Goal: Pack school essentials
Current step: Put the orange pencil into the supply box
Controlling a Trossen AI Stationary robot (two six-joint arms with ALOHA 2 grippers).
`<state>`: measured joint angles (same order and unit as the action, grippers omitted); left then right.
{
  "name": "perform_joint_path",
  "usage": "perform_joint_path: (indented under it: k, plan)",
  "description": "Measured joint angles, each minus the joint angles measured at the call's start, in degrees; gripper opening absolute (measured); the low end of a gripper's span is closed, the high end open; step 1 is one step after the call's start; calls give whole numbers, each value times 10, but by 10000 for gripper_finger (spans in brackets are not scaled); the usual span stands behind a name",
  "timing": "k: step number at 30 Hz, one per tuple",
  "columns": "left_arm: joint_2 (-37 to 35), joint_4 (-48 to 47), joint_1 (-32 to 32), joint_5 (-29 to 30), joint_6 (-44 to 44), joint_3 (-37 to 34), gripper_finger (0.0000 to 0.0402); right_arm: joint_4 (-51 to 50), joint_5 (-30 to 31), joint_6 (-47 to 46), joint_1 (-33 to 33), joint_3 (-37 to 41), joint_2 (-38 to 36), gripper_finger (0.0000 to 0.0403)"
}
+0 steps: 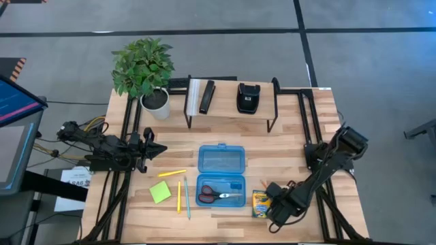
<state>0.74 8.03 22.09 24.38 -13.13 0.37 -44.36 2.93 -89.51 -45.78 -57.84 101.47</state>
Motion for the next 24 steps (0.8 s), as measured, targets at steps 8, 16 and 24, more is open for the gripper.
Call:
perform_joint_path:
  k: [8,16,24]
  plan:
    - [0,0,0,0,0,0,0,5,-13,24,6,-3,16,126]
    - [0,0,0,0,0,0,0,-4,-14,26,17,-2,16,13]
    - [0,0,0,0,0,0,0,-66,-7,7,33,4,-15,8]
